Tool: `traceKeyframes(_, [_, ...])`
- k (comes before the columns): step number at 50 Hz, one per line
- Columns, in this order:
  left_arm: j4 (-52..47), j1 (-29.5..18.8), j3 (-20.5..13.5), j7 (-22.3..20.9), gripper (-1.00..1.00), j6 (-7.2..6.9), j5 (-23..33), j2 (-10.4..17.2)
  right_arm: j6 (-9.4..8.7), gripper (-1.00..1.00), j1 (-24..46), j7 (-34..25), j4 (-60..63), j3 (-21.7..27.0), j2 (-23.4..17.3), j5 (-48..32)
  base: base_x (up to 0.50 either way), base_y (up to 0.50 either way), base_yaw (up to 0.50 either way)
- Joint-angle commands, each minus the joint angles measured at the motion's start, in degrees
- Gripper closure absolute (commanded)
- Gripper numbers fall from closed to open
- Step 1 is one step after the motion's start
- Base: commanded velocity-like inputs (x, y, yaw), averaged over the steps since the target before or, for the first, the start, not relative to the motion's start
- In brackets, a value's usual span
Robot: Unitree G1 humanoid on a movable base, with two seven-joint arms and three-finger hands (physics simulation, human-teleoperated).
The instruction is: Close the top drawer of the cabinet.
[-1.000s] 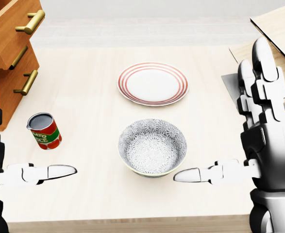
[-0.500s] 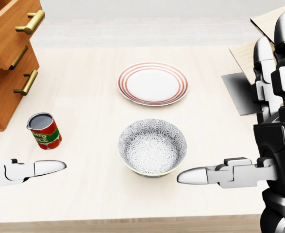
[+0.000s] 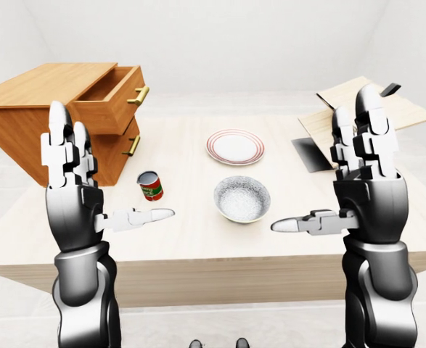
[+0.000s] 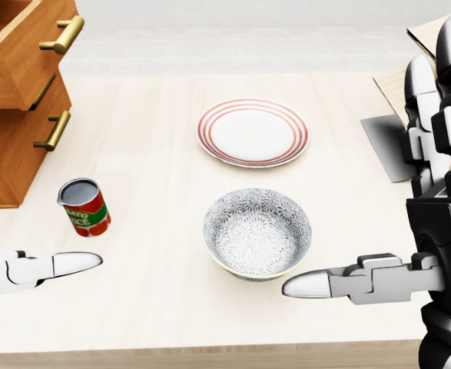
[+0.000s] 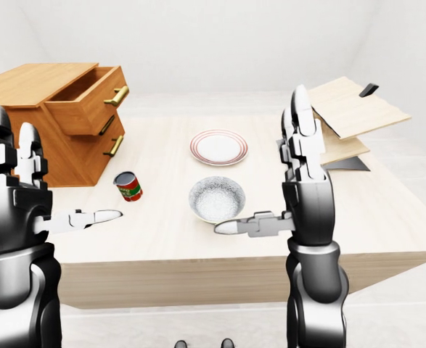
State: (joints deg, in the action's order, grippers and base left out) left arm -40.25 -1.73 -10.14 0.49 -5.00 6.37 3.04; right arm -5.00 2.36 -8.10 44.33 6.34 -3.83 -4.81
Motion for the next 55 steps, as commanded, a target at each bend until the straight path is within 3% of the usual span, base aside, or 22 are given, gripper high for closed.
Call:
traceKeyframes(1, [0.64,0.22,-0.48,0.14,-1.0,0.0,0.14,0.3,0.0,-1.0,-0.47,-1.67,0.65,-0.68,0.11,-0.54,0.04,0.5,0.0])
traceKeyframes(20, [0.18,0.88,-0.04,-0.44,-1.0,0.0,2.87,0.57,0.0,-1.0,-0.89,-2.11,-0.22,-0.79,0.24,-2.9,0.04,0.5,0.0])
traceKeyframes(55, [1.22,1.03,-0.06,-0.63,-1.0,0.0,2.86,0.06,0.0,-1.0,-1.69,-2.85,-1.62,0.09,0.46,-3.17,0.04,0.5,0.0])
